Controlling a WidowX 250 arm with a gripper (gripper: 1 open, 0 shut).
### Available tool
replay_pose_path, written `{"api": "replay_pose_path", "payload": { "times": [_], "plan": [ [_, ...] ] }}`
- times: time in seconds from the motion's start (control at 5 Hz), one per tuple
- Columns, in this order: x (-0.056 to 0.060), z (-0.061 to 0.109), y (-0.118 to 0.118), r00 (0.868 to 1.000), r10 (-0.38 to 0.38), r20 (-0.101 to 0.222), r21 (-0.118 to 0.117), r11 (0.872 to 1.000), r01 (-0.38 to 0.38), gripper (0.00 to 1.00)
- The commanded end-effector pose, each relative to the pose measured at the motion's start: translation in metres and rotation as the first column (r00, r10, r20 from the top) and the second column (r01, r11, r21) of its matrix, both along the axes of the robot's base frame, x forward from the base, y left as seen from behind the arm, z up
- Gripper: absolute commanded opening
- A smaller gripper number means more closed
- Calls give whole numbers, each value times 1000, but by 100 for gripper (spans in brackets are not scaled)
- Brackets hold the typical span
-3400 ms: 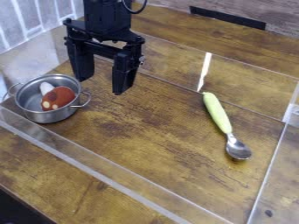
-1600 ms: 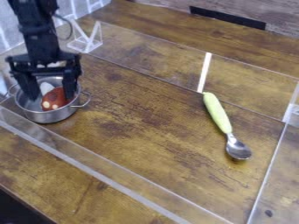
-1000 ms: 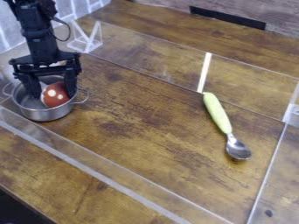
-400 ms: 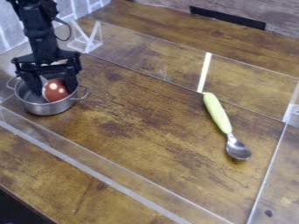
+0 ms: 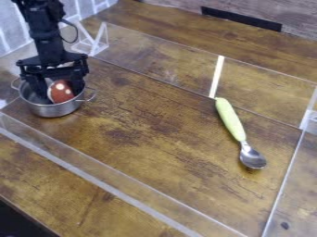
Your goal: Remove the mushroom from the silver pot and put it on the table
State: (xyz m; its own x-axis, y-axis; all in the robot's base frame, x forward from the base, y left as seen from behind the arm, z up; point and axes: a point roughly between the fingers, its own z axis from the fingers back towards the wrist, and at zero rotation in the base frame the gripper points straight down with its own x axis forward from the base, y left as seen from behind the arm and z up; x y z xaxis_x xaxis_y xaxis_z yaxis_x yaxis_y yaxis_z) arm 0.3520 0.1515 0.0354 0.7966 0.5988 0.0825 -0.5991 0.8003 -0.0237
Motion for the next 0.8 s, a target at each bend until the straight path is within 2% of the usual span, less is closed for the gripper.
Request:
{"api": "replay_pose_path", "payload": {
  "times": [0.0,0.2,0.4,0.6],
  "plan": [
    [2,-2,9,1000,25,4,15,1000,-26,100],
    [5,-4,10,999,33,-3,17,999,-33,100],
    [7,-6,10,999,39,-10,19,999,-39,0],
    [11,17,4,999,39,11,1,999,-39,0]
  ]
}}
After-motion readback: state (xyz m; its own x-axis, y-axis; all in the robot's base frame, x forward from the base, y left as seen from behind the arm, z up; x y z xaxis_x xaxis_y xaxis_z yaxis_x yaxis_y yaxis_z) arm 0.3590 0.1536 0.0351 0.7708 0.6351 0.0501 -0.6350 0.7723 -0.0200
